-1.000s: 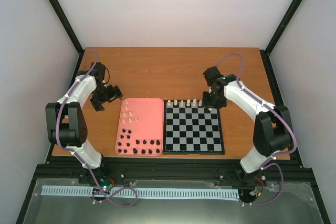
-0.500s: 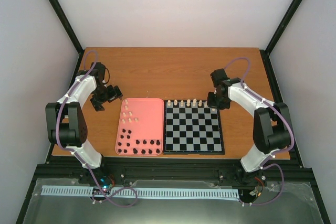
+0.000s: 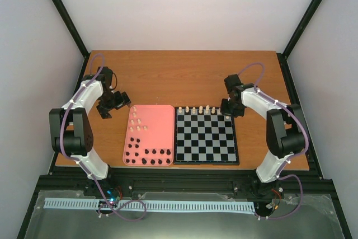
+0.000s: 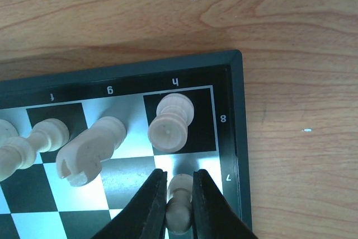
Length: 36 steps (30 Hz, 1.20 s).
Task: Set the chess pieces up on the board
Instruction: Place the chess piece on the chessboard.
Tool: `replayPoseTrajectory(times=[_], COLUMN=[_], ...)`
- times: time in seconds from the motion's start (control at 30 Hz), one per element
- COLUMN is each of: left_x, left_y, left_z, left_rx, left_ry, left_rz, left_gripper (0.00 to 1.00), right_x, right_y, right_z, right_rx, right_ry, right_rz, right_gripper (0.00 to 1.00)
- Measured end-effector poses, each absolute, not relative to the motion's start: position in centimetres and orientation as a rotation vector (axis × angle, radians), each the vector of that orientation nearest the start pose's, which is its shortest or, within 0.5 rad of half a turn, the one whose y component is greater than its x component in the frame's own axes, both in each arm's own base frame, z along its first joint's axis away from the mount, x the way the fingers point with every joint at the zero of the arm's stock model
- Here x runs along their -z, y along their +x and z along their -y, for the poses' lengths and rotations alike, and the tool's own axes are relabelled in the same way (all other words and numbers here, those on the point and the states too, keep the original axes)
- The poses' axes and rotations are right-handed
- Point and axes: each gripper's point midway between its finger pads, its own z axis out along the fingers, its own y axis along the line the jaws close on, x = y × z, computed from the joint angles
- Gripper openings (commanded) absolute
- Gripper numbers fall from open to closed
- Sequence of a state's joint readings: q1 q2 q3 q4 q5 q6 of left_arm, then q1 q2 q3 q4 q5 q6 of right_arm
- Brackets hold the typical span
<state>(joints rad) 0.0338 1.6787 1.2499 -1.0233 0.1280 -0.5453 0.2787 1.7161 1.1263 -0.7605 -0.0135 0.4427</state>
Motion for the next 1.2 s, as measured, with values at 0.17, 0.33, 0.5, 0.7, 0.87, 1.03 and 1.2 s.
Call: replayPoseTrajectory(times=[0.17, 0.33, 0.5, 0.7, 0.87, 1.03, 1.2], left_x=[-8.5, -8.4, -8.4, -8.4, -8.4, -8.4, -8.4], left_y=[32.6, 32.6, 32.6, 32.6, 32.6, 32.6, 32.6], left_z=[1.1, 1.1, 1.1, 1.1, 1.1, 1.1, 1.1], left_rx=[0.234, 0.234, 0.234, 0.234, 0.234, 0.235, 0.236], left_ry=[-0.861, -0.861, -0.861, -0.861, -0.861, -0.861, -0.861], left_rz=[-2.929, -2.929, -2.929, -2.929, -2.929, -2.929, -2.929], left_gripper=[1.0, 1.0, 1.0, 1.0, 1.0, 1.0, 1.0], right_x=[-4.4, -4.1, -4.1, -4.1, -4.1, -5.6, -10.0], right_y=[33.5, 33.5, 33.5, 33.6, 33.5, 33.3, 33.7], right_z=[-9.6, -9.6, -9.4, -9.1, -9.2, -9.5, -12.4], right_rx=[-0.124, -0.12, -0.116, -0.093, -0.097, -0.128, -0.139], right_ry=[0.246, 0.248, 0.252, 0.256, 0.242, 0.231, 0.1], right_rz=[-2.938, -2.944, -2.944, -2.94, -2.942, -2.92, -2.854], right_gripper=[0.13, 0.15, 0.19, 0.37, 0.41, 0.42, 0.46])
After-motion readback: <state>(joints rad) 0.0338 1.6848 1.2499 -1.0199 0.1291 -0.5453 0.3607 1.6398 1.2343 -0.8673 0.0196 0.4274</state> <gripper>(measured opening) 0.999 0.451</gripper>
